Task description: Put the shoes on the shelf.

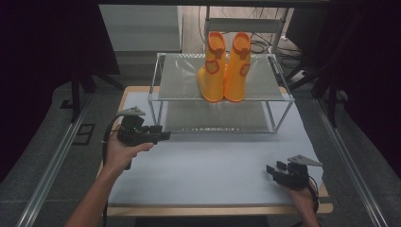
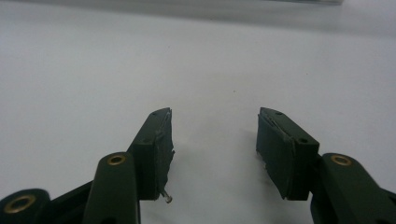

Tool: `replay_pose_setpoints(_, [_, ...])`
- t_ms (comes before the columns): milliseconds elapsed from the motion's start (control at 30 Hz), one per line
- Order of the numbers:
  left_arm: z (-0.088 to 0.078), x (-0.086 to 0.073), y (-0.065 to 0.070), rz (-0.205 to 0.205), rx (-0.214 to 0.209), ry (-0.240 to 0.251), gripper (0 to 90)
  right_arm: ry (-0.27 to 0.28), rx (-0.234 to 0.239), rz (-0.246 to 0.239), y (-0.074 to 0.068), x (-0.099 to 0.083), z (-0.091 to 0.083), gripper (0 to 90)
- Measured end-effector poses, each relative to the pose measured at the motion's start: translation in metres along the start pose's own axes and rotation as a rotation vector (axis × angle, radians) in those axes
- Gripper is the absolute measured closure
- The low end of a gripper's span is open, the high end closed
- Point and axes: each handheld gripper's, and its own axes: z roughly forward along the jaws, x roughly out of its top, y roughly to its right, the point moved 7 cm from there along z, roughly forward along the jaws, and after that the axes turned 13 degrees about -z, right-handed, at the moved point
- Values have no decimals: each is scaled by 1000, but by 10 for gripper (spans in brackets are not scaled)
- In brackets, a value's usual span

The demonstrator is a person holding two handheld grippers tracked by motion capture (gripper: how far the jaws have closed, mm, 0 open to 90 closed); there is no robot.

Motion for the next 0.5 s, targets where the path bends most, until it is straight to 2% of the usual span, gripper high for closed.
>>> replay_pose_setpoints(300, [6, -30, -17, -10, 33, -9, 499, -1, 2, -4, -1, 0, 1, 452])
replay_pose_setpoints(500, [15, -49, -28, -43, 31, -21, 499, -1, 1, -4, 0, 0, 1, 452])
